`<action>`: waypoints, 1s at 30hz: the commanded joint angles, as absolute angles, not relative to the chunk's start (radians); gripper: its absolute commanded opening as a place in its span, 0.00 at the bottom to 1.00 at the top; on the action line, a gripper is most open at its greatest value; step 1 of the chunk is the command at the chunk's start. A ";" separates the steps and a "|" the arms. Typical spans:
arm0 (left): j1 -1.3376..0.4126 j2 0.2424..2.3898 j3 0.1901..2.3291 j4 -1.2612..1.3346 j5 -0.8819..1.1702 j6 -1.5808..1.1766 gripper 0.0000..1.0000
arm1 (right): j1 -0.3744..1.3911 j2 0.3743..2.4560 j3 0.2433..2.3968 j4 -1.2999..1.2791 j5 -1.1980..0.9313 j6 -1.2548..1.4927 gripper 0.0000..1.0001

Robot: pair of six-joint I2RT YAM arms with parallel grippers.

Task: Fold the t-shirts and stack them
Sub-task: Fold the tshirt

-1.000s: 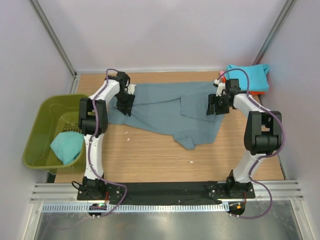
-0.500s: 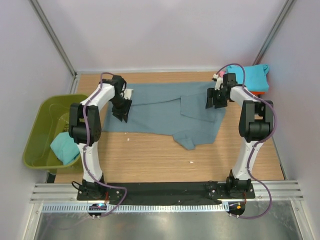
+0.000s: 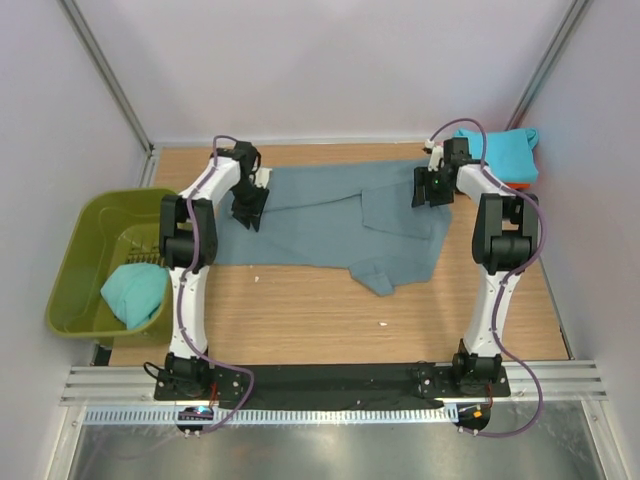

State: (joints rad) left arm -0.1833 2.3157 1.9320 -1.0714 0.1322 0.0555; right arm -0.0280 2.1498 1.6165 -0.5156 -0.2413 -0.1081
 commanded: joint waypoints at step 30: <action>-0.215 1.994 1.732 -1.071 0.202 0.071 0.40 | -0.009 1.813 1.499 -0.581 -0.366 -0.256 0.63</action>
